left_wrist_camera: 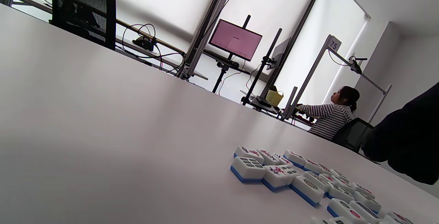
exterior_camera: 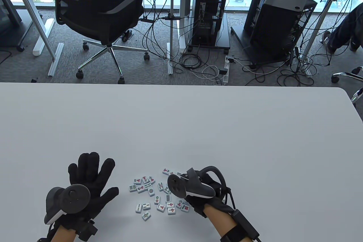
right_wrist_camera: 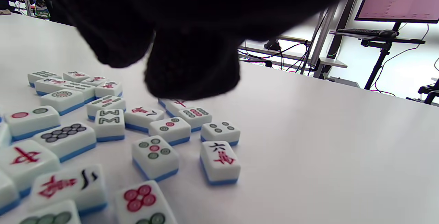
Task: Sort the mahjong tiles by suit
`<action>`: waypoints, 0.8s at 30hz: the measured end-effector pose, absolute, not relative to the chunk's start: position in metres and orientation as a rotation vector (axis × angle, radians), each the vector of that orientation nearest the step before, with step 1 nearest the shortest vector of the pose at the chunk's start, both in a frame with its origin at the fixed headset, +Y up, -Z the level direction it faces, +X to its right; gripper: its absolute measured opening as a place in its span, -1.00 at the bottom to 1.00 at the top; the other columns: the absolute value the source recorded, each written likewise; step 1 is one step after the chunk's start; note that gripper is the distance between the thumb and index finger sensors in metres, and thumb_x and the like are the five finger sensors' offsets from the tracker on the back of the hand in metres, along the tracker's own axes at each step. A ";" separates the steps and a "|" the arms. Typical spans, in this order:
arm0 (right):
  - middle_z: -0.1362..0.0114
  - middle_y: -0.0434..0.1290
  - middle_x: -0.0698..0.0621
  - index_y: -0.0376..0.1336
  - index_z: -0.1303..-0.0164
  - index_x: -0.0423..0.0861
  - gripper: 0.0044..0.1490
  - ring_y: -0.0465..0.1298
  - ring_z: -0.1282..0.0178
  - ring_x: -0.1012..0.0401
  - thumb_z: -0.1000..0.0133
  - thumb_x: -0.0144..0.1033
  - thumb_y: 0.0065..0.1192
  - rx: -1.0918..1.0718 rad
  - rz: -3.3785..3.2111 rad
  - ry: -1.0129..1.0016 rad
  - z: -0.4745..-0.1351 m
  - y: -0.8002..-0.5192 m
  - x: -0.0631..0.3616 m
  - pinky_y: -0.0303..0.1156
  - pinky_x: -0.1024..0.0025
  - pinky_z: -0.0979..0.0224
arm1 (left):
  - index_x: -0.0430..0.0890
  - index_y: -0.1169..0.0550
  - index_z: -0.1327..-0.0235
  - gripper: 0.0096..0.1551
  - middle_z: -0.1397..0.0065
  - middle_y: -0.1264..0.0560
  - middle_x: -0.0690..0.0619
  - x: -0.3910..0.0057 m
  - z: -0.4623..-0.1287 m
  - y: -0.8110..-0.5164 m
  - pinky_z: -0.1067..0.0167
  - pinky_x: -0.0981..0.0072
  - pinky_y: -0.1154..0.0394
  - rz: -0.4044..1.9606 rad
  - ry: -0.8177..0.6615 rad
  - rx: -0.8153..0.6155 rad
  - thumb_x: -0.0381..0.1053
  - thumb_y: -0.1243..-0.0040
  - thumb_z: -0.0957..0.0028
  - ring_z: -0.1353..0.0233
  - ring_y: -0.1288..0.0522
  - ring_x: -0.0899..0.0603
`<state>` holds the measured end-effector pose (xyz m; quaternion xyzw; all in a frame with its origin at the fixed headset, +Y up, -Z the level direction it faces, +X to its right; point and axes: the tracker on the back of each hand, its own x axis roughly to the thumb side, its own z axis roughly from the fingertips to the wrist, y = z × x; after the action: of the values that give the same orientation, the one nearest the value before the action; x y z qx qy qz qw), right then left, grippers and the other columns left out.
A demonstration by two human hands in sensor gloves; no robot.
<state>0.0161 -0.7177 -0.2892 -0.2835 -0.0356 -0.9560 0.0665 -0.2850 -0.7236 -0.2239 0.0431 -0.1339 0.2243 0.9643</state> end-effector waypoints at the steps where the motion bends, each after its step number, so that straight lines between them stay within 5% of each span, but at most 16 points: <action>1: 0.41 0.66 0.01 0.46 0.02 -0.24 -0.41 0.54 0.70 0.28 0.12 -0.11 0.38 -0.871 -2.876 -0.112 -0.292 -0.720 0.010 0.52 0.45 0.60 | 0.38 0.17 -0.58 -0.02 -0.58 0.57 0.35 -0.285 -0.224 -0.723 -0.40 -0.20 0.64 0.455 -0.271 0.088 0.62 0.18 0.03 -0.62 0.68 0.02; 12: 0.44 0.66 0.02 0.48 0.07 -0.22 -0.43 0.53 0.73 0.29 0.14 -0.11 0.40 -0.937 -2.711 -0.108 -0.309 -0.746 -0.054 0.51 0.45 0.62 | 0.38 0.17 -0.58 -0.03 -0.58 0.57 0.36 -0.286 -0.224 -0.723 -0.40 -0.20 0.64 0.465 -0.271 0.092 0.62 0.18 0.03 -0.62 0.68 0.02; 24: 0.46 0.65 0.03 0.40 -0.13 -0.23 -0.30 0.52 0.75 0.31 0.15 -0.13 0.44 -0.958 -2.627 -0.282 -0.307 -0.759 -0.063 0.50 0.48 0.65 | 0.38 0.16 -0.58 -0.03 -0.58 0.56 0.36 -0.289 -0.224 -0.723 -0.40 -0.20 0.64 0.482 -0.261 0.090 0.62 0.18 0.03 -0.63 0.67 0.02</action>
<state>-0.0631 -0.7594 -0.3072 -0.3364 -0.0991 -0.9219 0.1649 -0.2893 -0.7228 -0.2241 0.0443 -0.1288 0.2379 0.9617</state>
